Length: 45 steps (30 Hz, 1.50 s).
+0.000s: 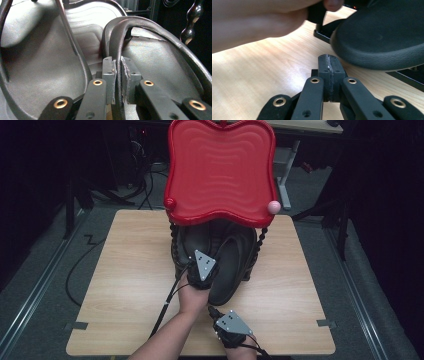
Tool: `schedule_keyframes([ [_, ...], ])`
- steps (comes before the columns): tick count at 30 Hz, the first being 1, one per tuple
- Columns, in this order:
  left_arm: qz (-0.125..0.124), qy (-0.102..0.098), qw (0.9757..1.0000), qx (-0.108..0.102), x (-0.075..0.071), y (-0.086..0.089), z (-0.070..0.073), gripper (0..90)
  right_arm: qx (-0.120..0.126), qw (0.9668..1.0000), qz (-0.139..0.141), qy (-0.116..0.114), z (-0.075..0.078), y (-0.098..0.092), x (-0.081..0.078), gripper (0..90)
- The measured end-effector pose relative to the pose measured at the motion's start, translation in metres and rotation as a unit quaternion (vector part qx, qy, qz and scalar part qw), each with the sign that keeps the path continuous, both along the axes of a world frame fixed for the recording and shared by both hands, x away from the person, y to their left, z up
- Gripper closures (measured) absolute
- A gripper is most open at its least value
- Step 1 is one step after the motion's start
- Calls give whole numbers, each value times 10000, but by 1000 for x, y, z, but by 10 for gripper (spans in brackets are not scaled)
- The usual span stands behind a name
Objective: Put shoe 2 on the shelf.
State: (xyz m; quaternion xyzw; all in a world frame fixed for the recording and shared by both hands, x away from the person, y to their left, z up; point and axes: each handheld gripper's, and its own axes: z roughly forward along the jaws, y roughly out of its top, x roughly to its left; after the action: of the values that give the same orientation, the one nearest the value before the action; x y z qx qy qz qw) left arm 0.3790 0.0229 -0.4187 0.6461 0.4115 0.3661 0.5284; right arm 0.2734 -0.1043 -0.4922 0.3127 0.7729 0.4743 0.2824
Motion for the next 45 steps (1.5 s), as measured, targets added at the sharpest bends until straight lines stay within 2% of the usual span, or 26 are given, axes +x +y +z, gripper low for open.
schedule_keyframes([
  [2,13,9,10000,-31,1,1,1,820,41,10000,-41,72,0,-1,3,900],
  [5,18,13,10000,-66,2,2,1,818,-52,9999,-109,-36,1,-3,2,900],
  [12,-40,23,9999,-139,2,6,2,782,17,9996,-290,-71,3,-13,5,900],
  [15,-209,-21,9996,-201,-1,7,1,740,141,9990,-401,-100,8,-19,8,900],
  [22,-392,-131,9990,-147,-15,8,-1,667,336,9979,-544,-122,15,-33,14,899],
  [26,-533,-51,9985,-68,-26,10,-7,662,419,9975,-560,-84,16,-36,17,899],
  [29,-676,82,9977,-2,-34,7,-19,649,440,9973,-583,-96,17,-38,19,899],
  [32,-700,157,9974,47,-35,3,-24,650,453,9966,-669,-138,19,-41,22,899],
  [37,-732,154,9972,50,-34,-2,-27,656,486,9959,-754,-117,19,-48,25,898],
  [45,-692,211,9974,51,-31,-7,-30,687,481,9943,-935,-160,17,-59,15,872],
])
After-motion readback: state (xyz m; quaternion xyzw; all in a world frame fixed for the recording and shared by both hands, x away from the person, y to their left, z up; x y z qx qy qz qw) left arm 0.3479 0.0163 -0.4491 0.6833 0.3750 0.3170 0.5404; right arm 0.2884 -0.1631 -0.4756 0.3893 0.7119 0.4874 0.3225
